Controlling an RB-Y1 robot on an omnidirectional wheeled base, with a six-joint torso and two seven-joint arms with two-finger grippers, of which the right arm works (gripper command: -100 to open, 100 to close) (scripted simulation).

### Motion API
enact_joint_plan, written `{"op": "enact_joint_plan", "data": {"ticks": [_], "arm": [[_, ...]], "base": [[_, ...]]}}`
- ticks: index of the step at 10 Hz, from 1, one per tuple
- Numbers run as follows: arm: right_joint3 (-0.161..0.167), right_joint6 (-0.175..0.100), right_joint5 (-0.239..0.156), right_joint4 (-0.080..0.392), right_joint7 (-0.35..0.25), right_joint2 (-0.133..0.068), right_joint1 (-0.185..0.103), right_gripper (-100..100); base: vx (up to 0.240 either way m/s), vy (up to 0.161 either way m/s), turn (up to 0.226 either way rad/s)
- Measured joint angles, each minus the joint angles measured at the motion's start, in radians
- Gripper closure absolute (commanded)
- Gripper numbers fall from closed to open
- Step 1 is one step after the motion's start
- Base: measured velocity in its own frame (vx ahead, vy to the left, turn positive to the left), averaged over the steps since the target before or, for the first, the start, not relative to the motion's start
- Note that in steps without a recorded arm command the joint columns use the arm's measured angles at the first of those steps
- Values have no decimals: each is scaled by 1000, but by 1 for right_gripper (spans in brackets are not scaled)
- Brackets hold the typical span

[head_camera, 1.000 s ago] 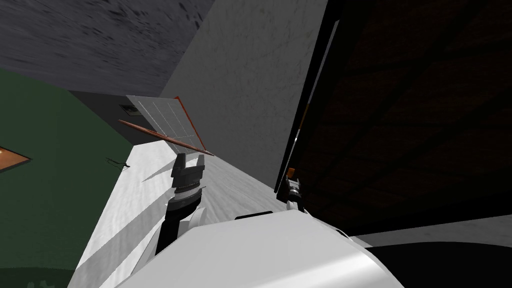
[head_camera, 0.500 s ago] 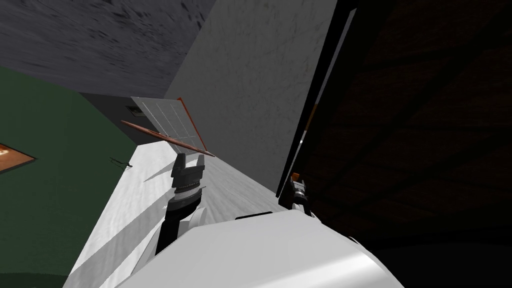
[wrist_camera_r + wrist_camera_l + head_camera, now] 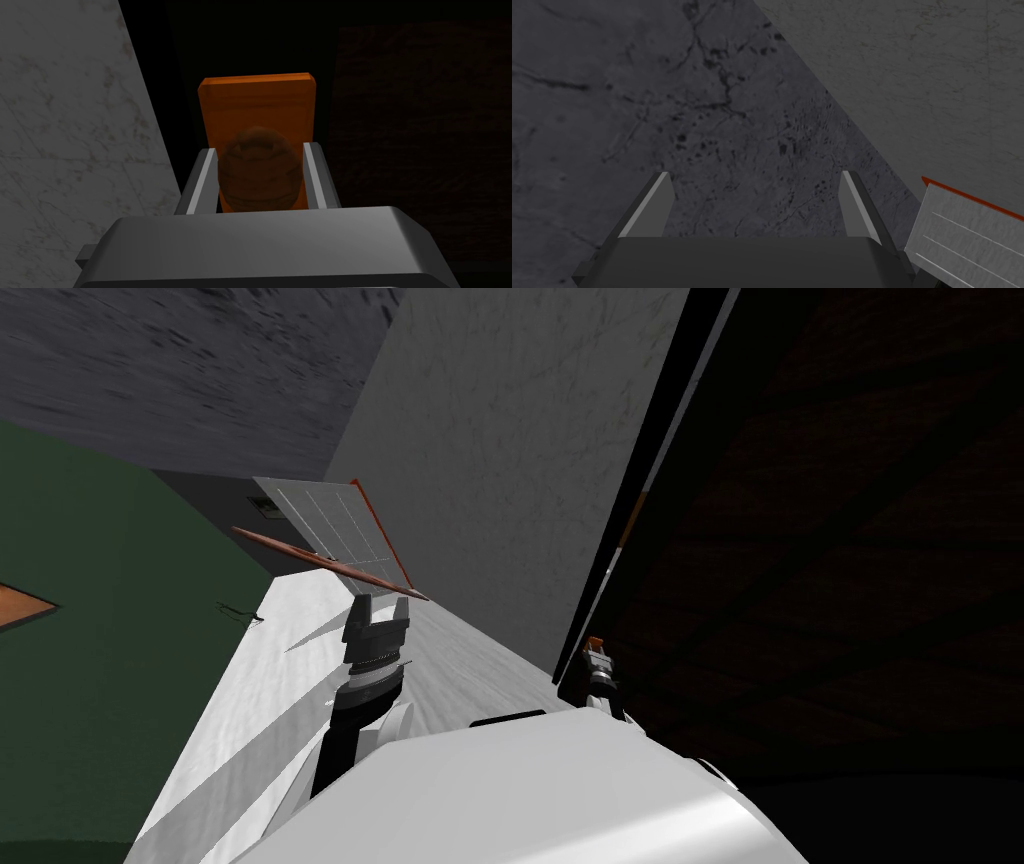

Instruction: Pull the door open

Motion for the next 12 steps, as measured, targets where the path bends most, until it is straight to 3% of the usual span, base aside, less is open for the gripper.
{"op": "enact_joint_plan", "data": {"ticks": [4, 6, 8, 12], "arm": [[10, -1, 6, 2, -9, -5, -1, 100], [32, 0, 20, -7, -30, -12, 2, 100], [59, 18, 35, -46, -43, -10, 25, 100], [110, 14, 66, -42, -97, -30, 21, 100]], "base": [[-86, -3, 29], [-228, -2, 56], [-234, 5, 64], [-199, 13, 42]]}}
